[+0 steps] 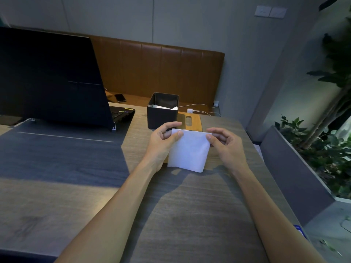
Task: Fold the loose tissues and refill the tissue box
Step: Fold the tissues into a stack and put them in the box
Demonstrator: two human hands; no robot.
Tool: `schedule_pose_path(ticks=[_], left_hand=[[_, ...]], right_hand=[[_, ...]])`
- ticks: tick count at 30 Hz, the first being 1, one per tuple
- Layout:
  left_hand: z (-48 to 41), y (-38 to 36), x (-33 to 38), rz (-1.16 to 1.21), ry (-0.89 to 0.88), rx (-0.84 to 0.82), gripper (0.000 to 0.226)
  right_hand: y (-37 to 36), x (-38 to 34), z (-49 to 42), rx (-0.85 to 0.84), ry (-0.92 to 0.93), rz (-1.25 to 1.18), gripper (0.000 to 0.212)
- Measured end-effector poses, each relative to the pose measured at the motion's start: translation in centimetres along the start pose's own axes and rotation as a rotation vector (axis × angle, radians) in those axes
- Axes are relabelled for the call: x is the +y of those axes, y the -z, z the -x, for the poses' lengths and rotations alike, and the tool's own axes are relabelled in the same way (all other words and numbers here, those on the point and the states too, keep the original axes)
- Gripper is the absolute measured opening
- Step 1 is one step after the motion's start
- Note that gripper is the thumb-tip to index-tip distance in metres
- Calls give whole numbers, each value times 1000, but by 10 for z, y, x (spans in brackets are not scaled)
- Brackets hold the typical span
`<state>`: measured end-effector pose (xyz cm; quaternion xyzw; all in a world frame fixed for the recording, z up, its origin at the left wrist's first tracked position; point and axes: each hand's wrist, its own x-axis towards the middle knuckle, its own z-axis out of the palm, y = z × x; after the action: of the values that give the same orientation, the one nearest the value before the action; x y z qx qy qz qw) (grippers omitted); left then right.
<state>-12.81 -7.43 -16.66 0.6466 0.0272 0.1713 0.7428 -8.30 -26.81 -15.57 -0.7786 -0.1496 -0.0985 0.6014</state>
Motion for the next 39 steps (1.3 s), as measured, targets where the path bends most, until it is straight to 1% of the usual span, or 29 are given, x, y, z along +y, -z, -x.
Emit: schedule_pose_path(ticks=[3,5,7,9,13,15,19,22,24,26,29,31,34,35,37,39], left_hand=[[1,0,2,16,-15,16,24],[2,2,2,47,-15,27,25],[2,3,3,66,-17,36,25],[2,2,1,62,-8,52,24],[-1,2,-3,0,14,136,19],[-1,5,-2,-36,12,143,19],[1,6,-3,-20,0,109,22],[1,5,-7,-24,10,84,23],[1,4,-7,-36,8,88,22],[1,5,-7,-31,1,100,22],[-2,6,-9,-39,1,109,22],[-2,4,-9,-85,3,120,22],[-3,2,-10,-136,1,131,22],[-3,3,-11,-137,-4,125,22],[-3,3,-10,-168,-30,114,23],[-1,1,-8,-305,-93,76,24]], right_hand=[[1,-5,2,5,-2,-46,19],[1,-7,3,-69,-63,-124,22],[0,-7,6,-161,-155,-158,13],[-3,-6,8,-207,-186,-176,9],[-2,-4,7,-145,-185,-139,13],[0,-2,5,-133,-189,-146,15],[-8,3,8,-196,-289,-136,22],[-19,8,13,-265,-250,-55,22],[-23,11,14,-275,-218,-6,21],[-24,10,13,-245,-249,-71,21],[-20,7,11,-155,-299,-204,20],[-17,6,10,-99,-288,-193,20],[-15,3,9,-47,-239,-91,20],[-13,1,9,-51,-211,-43,18],[-10,-1,8,-123,-178,28,16],[-6,-2,8,-242,-169,32,19]])
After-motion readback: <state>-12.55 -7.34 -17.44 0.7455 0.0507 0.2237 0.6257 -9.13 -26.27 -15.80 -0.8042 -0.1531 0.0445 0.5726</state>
